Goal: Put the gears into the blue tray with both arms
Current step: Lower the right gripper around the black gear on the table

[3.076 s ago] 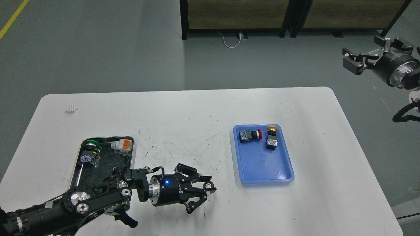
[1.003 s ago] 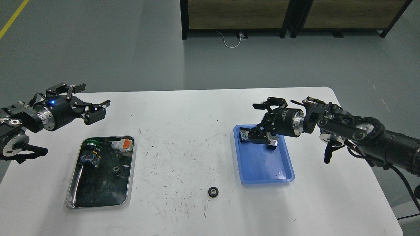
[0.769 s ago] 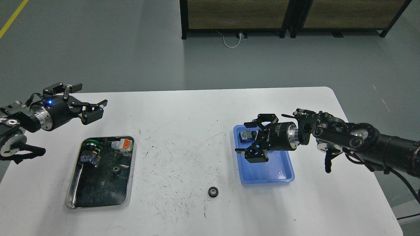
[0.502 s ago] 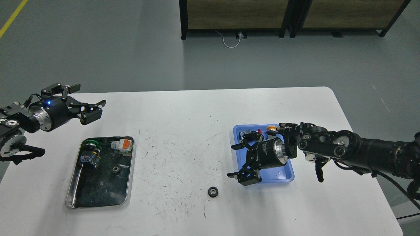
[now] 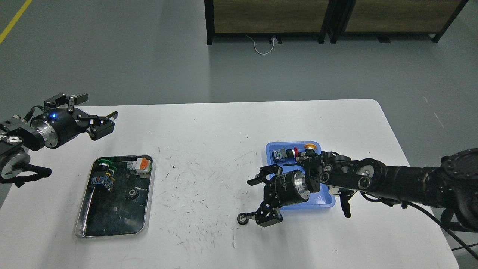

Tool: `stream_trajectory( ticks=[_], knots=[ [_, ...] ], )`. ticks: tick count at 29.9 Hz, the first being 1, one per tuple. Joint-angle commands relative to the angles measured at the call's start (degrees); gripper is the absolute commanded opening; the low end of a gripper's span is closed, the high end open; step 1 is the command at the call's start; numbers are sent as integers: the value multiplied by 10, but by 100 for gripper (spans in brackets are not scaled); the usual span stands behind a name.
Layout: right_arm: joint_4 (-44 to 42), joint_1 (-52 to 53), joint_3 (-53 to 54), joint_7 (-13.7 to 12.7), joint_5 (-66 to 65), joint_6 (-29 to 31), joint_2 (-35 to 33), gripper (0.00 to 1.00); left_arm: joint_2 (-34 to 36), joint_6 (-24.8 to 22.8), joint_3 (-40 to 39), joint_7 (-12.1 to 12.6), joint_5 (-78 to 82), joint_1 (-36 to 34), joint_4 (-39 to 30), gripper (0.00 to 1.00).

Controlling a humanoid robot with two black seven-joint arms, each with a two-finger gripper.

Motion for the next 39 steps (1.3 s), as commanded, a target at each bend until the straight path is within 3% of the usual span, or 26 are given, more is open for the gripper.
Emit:
stream_trajectory(
  ticks=[1, 18, 39],
  knots=[
    [-8, -7, -2, -1, 1, -9, 18, 100, 0, 0, -1, -1, 0, 0, 0, 98],
    [-17, -10, -30, -8, -8, -44, 40, 100, 1, 0, -1, -2, 0, 1, 1, 98],
    [-22, -10, -34, -3, -15, -43, 52, 96, 5, 1, 0, -2, 0, 0, 0, 98]
  ],
)
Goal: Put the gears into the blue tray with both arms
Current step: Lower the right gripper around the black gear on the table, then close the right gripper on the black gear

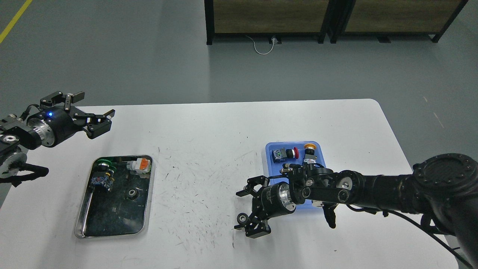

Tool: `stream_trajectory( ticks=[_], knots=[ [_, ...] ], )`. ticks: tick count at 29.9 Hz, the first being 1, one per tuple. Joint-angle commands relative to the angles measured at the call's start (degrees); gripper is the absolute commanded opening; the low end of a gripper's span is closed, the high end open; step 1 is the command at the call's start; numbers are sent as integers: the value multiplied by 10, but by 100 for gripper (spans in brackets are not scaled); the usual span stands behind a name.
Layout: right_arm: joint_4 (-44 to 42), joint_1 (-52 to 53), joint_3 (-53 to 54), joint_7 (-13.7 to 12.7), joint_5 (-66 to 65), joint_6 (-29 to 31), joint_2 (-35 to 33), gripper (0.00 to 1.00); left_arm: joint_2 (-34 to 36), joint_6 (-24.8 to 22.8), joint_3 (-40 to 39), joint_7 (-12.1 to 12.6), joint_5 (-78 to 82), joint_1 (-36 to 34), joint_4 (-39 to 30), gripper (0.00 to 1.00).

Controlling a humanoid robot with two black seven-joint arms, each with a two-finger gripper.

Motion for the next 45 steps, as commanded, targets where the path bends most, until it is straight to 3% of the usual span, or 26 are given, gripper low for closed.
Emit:
stream_trajectory(
  ticks=[1, 17, 23, 45],
  knots=[
    [0, 0, -1, 1, -8, 1, 0, 96, 0, 0, 0, 0, 0, 0, 0, 98],
    [-1, 2, -2, -4, -25, -2, -1, 90, 0, 0, 0, 0, 1, 0, 1, 98],
    [-3, 2, -11, -9, -25, -18, 1, 92, 0, -1, 0, 0, 0, -1, 1, 98],
    [-3, 7, -11, -1, -23, -13, 3, 86, 7, -1, 1, 0, 1, -1, 1, 98]
  ],
)
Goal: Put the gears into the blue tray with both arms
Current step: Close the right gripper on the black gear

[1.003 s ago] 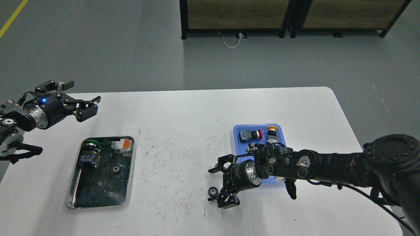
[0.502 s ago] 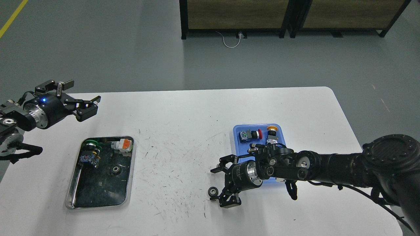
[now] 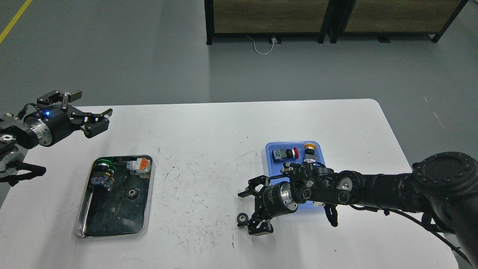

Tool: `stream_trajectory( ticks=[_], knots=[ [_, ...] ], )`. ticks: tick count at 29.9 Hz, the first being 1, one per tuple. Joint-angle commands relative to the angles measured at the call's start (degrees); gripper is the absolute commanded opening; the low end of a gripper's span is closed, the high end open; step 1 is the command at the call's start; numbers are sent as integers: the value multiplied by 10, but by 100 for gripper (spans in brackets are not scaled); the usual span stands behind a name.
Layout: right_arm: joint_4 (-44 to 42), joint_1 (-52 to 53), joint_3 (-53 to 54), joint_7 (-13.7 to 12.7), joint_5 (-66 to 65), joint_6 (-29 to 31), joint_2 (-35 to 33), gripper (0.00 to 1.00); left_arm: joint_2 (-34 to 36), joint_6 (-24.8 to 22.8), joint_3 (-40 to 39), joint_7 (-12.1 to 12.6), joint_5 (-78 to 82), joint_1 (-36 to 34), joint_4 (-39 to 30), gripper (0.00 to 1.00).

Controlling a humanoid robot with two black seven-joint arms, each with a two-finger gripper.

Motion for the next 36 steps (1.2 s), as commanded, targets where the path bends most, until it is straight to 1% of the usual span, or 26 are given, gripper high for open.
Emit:
stream_trajectory(
  ticks=[1, 8, 25, 36],
  knots=[
    [0, 0, 0, 1, 0, 2, 2, 85, 1, 0, 1, 0, 0, 0, 0, 98],
    [0, 0, -1, 1, 0, 2, 3, 79, 2, 0, 1, 0, 0, 0, 0, 98],
    [0, 1, -3, -4, -2, 4, 2, 66, 6, -1, 1, 0, 0, 1, 0, 98],
    [-1, 1, -3, -4, -2, 11, 2, 55, 6, -1, 1, -1, -1, 1, 0, 98]
  ],
)
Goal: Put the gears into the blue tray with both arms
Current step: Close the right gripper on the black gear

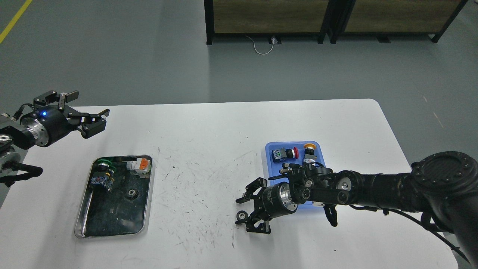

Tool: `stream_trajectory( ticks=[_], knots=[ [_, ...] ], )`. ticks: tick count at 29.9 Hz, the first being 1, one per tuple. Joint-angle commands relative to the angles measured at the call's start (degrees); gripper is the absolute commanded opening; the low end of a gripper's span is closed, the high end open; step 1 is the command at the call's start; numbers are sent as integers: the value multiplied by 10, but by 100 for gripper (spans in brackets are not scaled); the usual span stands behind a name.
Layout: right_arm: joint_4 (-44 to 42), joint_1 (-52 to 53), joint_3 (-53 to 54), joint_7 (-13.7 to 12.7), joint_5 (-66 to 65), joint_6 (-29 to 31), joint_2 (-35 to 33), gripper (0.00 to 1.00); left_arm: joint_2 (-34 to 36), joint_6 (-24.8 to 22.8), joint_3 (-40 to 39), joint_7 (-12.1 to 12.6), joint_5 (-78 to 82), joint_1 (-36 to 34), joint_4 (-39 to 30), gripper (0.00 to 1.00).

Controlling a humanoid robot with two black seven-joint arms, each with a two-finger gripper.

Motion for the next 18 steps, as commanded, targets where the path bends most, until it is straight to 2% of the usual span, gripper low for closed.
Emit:
stream_trajectory(
  ticks=[1, 8, 18],
  knots=[
    [0, 0, 1, 0, 0, 6, 0, 54, 0, 0, 0, 0, 1, -1, 0, 98],
    [0, 0, 1, 0, -1, 8, 0, 49, 0, 0, 0, 0, 0, -1, 0, 98],
    [0, 2, 1, -2, -1, 16, -2, 33, 5, 0, 2, 0, 1, -1, 0, 98]
  ],
)
